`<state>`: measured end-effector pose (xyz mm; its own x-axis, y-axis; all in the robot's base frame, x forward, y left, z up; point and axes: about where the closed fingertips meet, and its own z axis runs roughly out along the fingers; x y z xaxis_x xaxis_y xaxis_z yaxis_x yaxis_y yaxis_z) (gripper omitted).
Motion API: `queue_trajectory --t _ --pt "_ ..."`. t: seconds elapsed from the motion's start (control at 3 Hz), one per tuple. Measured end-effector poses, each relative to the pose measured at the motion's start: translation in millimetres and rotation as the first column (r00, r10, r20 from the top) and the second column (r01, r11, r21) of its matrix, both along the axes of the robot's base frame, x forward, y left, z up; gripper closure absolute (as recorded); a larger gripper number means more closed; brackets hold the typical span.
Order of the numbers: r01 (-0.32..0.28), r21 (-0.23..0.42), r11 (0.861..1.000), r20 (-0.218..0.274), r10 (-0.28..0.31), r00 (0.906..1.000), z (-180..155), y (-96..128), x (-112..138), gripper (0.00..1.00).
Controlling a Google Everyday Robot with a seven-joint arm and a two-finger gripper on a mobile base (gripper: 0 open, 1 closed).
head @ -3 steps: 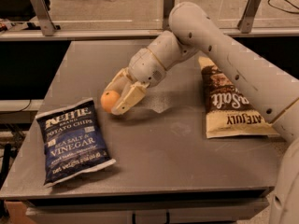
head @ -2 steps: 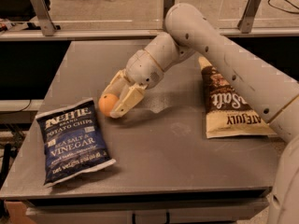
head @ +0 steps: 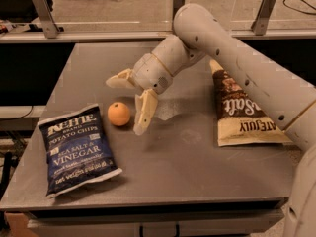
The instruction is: Move orange near blue chip bag
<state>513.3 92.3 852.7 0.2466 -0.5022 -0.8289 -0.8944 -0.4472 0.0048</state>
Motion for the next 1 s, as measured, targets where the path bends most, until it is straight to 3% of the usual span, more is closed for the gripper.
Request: queue_trajectory --t 0.33,0.67,1.0 --pt "0.073 0.001 0.997 0.028 -0.073 0.9969 7 -14 16 0.00" --pt "0.264 0.027 0.964 0.069 -0.265 0.9618 19 -52 63 0.00" --pt "0.524 0.075 0.849 0.136 -0.529 0.8378 48 -112 125 0.00"
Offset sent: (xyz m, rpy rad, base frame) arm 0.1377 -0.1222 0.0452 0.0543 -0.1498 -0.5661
